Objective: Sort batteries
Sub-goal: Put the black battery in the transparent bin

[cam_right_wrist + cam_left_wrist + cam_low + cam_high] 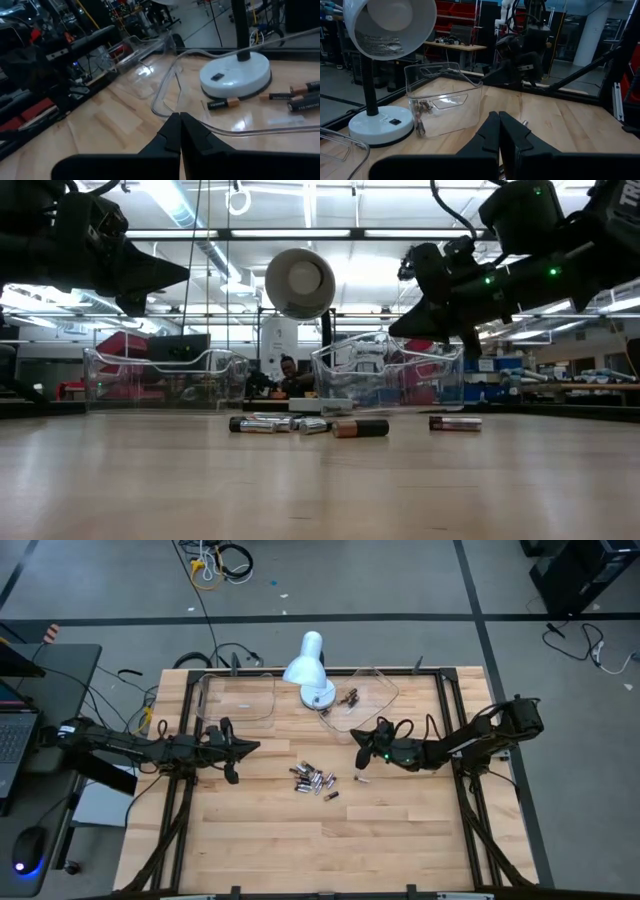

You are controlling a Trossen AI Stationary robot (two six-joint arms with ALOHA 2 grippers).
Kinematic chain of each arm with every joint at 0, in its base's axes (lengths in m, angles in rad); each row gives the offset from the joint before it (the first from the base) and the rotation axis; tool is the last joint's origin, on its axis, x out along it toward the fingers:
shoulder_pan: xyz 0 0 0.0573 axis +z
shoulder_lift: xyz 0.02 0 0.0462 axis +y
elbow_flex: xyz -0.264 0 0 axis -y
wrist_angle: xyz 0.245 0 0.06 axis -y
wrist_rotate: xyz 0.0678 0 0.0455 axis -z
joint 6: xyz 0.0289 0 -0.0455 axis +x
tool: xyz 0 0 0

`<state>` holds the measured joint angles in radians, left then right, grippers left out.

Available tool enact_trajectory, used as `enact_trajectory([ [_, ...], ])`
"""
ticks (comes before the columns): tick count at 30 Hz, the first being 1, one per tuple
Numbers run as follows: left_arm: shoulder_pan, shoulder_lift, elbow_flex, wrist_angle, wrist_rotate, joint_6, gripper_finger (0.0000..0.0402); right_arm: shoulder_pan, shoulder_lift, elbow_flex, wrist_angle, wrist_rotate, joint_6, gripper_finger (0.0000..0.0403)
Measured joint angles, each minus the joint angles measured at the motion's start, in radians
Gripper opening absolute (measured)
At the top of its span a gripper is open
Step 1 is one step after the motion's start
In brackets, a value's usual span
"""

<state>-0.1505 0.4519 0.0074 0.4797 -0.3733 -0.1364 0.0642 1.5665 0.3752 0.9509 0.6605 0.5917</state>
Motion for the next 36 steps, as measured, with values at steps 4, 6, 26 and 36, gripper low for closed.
enact_trajectory([
  [4, 0.000, 0.000, 0.000, 0.000, 0.000, 0.000, 0.0002, 0.031, -0.001, 0.000, -0.086, 0.000, 0.076, 0.0000],
  [6, 0.000, 0.000, 0.000, 0.000, 0.000, 0.000, 0.0002, 0.050, -0.001, 0.000, -0.121, 0.007, 0.120, 0.0000],
  [26, 0.000, 0.000, 0.000, 0.001, -0.021, -0.001, 0.0002, 0.070, 0.223, 0.401, -0.358, 0.066, 0.087, 0.0000],
  [36, 0.000, 0.000, 0.000, -0.001, -0.020, -0.006, 0.0002, 0.089, 0.205, 0.471, -0.618, 0.217, 0.263, 0.0000],
])
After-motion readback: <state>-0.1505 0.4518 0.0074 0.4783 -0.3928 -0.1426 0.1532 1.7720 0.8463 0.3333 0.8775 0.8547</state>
